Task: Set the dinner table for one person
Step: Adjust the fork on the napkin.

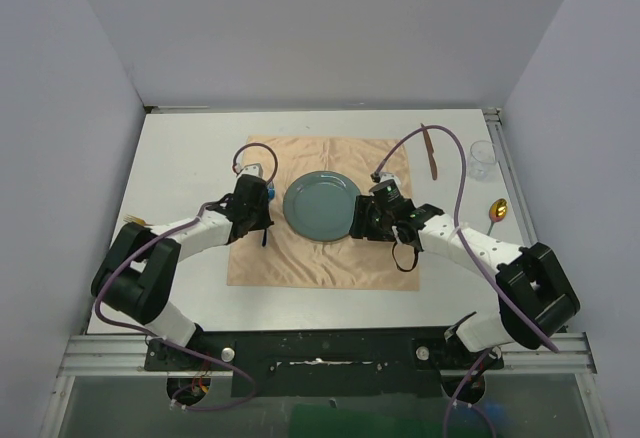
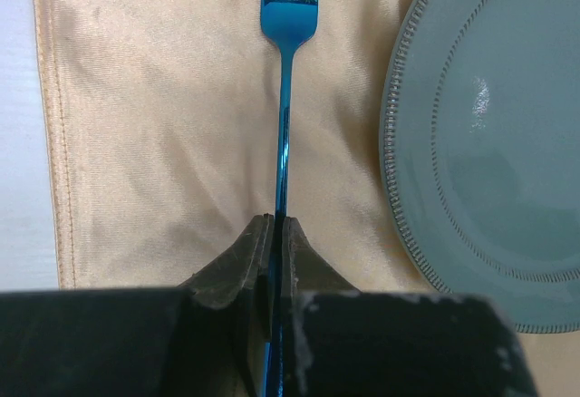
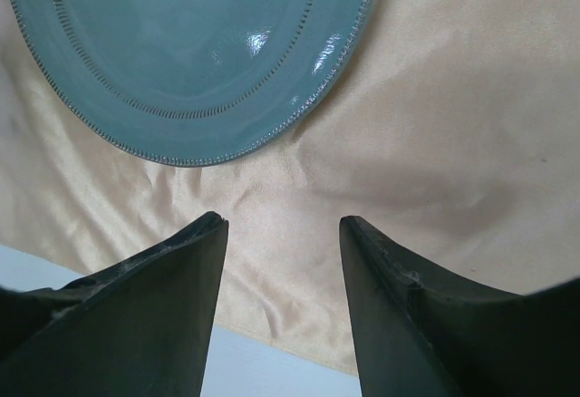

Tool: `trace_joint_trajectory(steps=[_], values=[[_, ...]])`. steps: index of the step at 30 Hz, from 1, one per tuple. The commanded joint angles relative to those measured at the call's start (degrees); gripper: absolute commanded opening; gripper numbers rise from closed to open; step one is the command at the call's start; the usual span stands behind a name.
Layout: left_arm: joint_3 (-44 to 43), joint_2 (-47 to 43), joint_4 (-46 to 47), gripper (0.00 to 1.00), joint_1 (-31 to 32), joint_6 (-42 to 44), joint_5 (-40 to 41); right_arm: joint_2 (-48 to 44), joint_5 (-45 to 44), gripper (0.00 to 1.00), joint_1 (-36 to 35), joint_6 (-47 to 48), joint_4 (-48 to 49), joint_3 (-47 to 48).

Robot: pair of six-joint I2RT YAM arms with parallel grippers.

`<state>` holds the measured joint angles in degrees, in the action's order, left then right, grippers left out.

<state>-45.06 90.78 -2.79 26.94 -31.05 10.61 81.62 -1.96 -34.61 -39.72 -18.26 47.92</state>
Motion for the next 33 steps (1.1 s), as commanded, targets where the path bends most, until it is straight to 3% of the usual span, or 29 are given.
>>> trace_joint_trajectory(steps=[1, 33], values=[[-3.13, 0.14, 3.66, 0.00, 0.12, 0.99, 1.40, 0.42, -0.68, 0.53, -0.65, -0.47, 1.23, 2.53], [-8.48, 5.64, 4.45, 0.00, 0.13, 5.06, 5.82, 1.72, -0.48, 0.54, -0.83, -0.45, 0.88, 2.97]])
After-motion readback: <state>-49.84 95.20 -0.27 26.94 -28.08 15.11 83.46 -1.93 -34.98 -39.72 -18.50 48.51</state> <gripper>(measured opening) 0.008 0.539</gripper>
